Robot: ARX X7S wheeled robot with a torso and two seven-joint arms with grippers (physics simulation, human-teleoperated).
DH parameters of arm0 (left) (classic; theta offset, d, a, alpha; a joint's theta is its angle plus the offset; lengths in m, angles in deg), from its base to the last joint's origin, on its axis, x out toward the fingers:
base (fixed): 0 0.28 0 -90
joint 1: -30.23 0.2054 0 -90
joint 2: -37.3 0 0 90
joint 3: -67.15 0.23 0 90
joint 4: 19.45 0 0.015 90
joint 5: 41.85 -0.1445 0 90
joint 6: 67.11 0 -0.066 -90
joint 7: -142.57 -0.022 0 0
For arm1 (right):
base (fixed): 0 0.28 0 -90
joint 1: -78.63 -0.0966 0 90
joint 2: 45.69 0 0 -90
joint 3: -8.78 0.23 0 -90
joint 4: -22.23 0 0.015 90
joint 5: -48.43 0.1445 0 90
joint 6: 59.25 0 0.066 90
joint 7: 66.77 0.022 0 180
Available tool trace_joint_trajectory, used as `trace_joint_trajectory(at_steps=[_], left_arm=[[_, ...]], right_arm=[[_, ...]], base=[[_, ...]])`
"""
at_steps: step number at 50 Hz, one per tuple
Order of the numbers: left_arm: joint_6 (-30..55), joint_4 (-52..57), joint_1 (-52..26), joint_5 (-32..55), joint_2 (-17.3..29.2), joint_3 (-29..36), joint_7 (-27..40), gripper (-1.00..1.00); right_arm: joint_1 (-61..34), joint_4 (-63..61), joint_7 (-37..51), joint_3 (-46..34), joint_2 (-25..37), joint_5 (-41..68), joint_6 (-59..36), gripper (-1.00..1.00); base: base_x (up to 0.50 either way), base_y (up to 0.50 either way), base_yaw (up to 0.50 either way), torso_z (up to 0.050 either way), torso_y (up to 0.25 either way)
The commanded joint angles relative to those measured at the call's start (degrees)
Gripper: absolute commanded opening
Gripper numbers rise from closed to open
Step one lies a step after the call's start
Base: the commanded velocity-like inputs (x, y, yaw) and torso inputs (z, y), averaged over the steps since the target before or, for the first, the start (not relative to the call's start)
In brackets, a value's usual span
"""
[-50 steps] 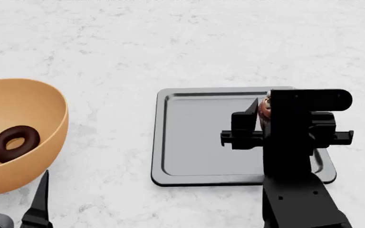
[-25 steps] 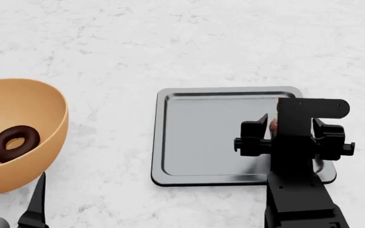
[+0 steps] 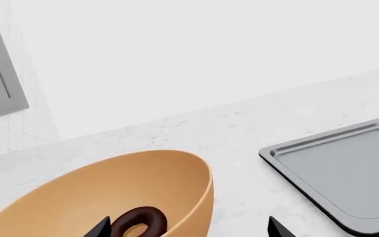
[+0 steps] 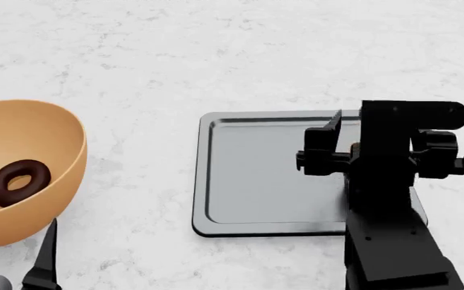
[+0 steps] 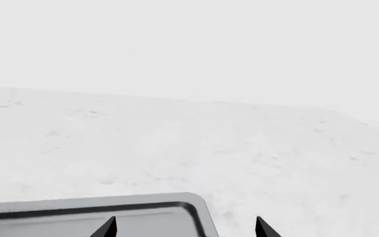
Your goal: Pick up the bowl with donut and place it on the tray. Pick up the cupcake and place it on the tray.
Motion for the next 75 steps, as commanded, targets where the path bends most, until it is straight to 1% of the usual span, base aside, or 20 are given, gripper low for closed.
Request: trace_joint_trajectory(at_steps=[1,7,10,13,17,20,24,26,28,31,34,35,37,41,48,57,60,63,70,75], left_arm=[[0.3,-1.3,-0.6,-0.3,-0.9,-1.2,-0.1,1.00],[2.2,-2.4,-2.2,0.2,-0.8,-1.9,0.1,1.00],[8.5,-2.2,-4.2,3.3,-2.3,-4.2,0.5,1.00],[10.7,-2.2,-5.6,2.5,-1.8,-3.0,1.4,1.00],[16.4,0.5,-8.0,2.5,-1.3,-3.3,3.3,1.00],[27.3,2.1,-13.5,1.8,-2.5,-4.7,7.4,1.00],[36.9,5.6,-18.2,3.2,-2.7,-4.8,7.9,1.00],[43.1,8.6,-21.2,5.1,-4.2,-7.9,6.6,1.00],[43.8,9.3,-22.6,14.7,-3.0,-12.4,11.1,1.00],[43.8,2.0,-27.1,40.5,3.2,-21.8,36.7,1.00],[38.2,-6.0,-30.6,66.3,8.2,-21.4,62.5,1.00],[36.6,-6.9,-31.4,74.9,9.7,-20.3,65.8,1.00],[35.3,-7.6,-31.5,90.7,11.1,-20.3,66.9,1.00],[33.4,-8.2,-31.3,90.8,12.1,-22.3,67.5,1.00],[29.2,-12.3,-32.6,89.2,12.5,-21.4,74.9,1.00],[24.6,-11.6,-35.4,92.9,15.9,-16.5,79.4,1.00],[20.7,-11.2,-35.6,92.1,18.6,-13.9,79.3,1.00],[20.0,-12.3,-35.5,90.8,19.0,-13.2,78.3,1.00],[19.8,-16.6,-34.7,85.6,18.6,-13.6,73.9,1.00],[19.0,-20.5,-33.6,77.6,16.7,-12.7,69.7,1.00]], right_arm=[[3.7,-36.0,3.5,4.2,3.4,4.6,-15.8,1.00],[8.7,-54.5,6.7,7.2,5.3,7.4,-22.4,1.00],[13.7,-57.4,6.8,11.9,2.9,12.0,-24.1,1.00],[20.9,-60.3,7.0,7.0,4.4,7.3,-17.5,1.00],[28.1,-63.2,6.7,7.0,4.3,7.1,-13.3,1.00],[33.5,-63.2,5.8,5.0,4.7,5.3,-8.6,1.00],[37.4,-60.9,5.1,3.6,4.4,3.8,-3.5,1.00],[38.4,-58.9,4.8,3.4,4.0,3.4,-1.6,1.00],[38.9,-57.1,4.6,2.9,3.5,3.0,0.1,1.00],[39.0,-54.8,4.2,1.6,2.9,2.2,1.8,1.00],[38.8,-52.2,3.6,0.6,2.3,1.7,3.3,1.00],[38.6,-51.4,3.5,0.5,2.1,1.8,3.7,1.00],[38.4,-50.4,3.3,0.1,1.9,1.6,4.3,1.00],[38.3,-49.3,3.0,-0.3,1.7,1.9,4.6,1.00],[40.2,-49.4,2.6,-0.1,2.5,1.8,6.4,1.00],[41.2,-50.1,2.7,1.0,3.2,2.8,6.6,1.00],[41.5,-50.3,2.7,1.2,3.3,3.0,6.8,1.00],[41.6,-50.6,2.9,1.2,3.4,3.1,6.7,1.00],[42.2,-51.6,3.2,0.9,3.6,3.0,6.7,1.00],[42.0,-52.1,3.6,1.1,3.8,3.4,5.9,1.00]], base=[[0.00,0.00,0.00,0.000,0.000],[0.00,0.00,0.00,0.000,0.000],[0.00,0.00,0.00,0.000,0.000],[0.00,0.00,0.00,0.000,0.000],[0.00,0.00,0.00,0.000,0.000],[0.00,0.00,0.00,0.000,0.000],[0.00,0.00,0.00,0.000,0.000],[0.00,0.00,0.00,0.000,0.000],[0.00,0.00,0.00,0.000,0.000],[0.00,0.00,0.00,0.000,0.000],[0.00,0.00,0.00,0.000,0.000],[0.00,0.00,0.00,0.000,0.000],[0.00,0.00,0.00,0.000,0.000],[0.00,0.00,0.00,0.000,0.000],[0.00,0.00,0.00,0.000,0.000],[0.00,0.00,0.00,0.000,0.000],[0.00,0.00,0.00,0.000,0.000],[0.00,0.00,0.00,0.000,0.000],[0.00,0.00,0.00,0.000,0.000],[0.00,0.00,0.00,0.000,0.000]])
